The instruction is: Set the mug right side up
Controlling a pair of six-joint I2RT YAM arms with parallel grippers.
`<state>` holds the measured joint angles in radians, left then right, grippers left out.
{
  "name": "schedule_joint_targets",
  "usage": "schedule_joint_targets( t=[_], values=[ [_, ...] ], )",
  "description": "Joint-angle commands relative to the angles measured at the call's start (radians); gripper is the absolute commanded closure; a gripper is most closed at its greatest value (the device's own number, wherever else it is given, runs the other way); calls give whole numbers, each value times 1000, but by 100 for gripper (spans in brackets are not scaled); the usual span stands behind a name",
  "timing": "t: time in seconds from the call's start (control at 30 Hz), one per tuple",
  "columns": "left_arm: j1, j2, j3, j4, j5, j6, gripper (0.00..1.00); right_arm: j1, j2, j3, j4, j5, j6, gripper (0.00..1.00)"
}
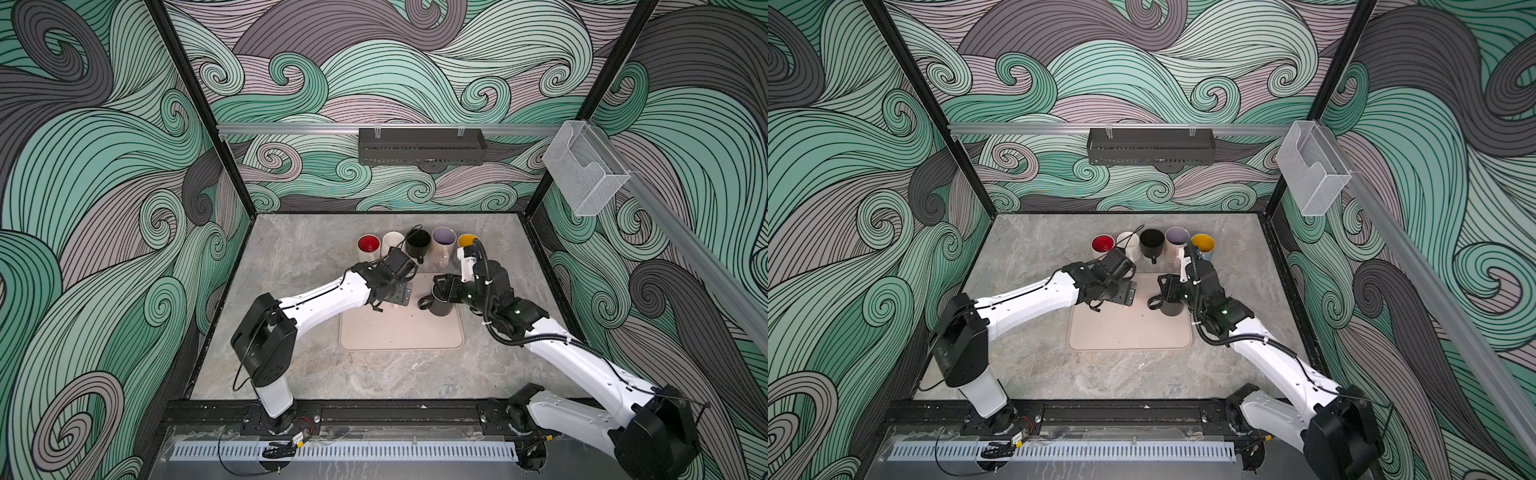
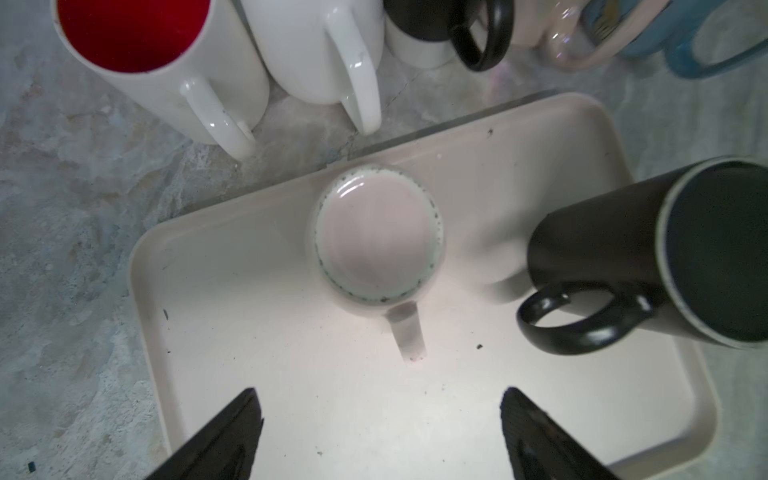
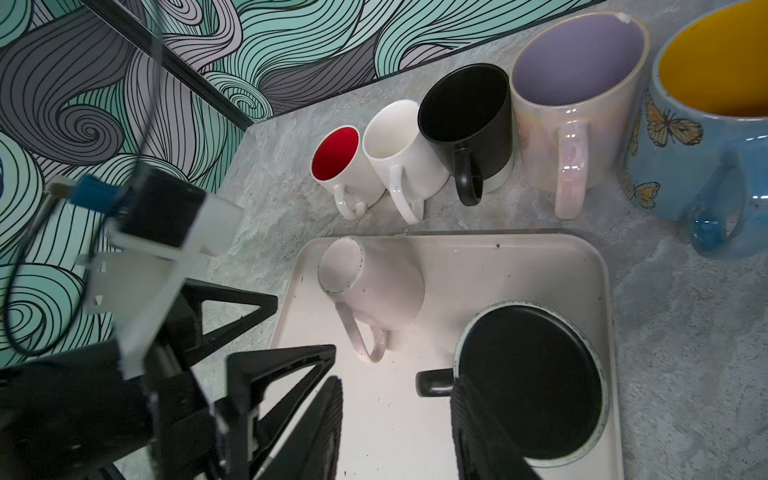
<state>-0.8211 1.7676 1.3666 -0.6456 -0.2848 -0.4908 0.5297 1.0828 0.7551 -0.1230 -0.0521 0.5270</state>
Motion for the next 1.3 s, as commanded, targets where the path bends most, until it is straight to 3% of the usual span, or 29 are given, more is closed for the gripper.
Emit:
schedule_joint_targets(
  t=[0.0,0.53,0.73,1.03,1.27],
  values=[
    [-8,39,64,-112,-77,-22,8,-8,-14,17,-7,18,-17,56],
    [-3,157,101,-108,-136,-4,13,-14,-20,-3,23,-19,-12,56],
    [16,141,83,-124,-143,-16,25,-16,-19,-7,29,-24,-10,56],
    [29,177,124,-91,-35,5,43,-19,-13,-8,28,-30,-13,56],
    [40,200,147,-92,9,11,50,-22,-6,-11,34,-38,-12,56]
  ],
)
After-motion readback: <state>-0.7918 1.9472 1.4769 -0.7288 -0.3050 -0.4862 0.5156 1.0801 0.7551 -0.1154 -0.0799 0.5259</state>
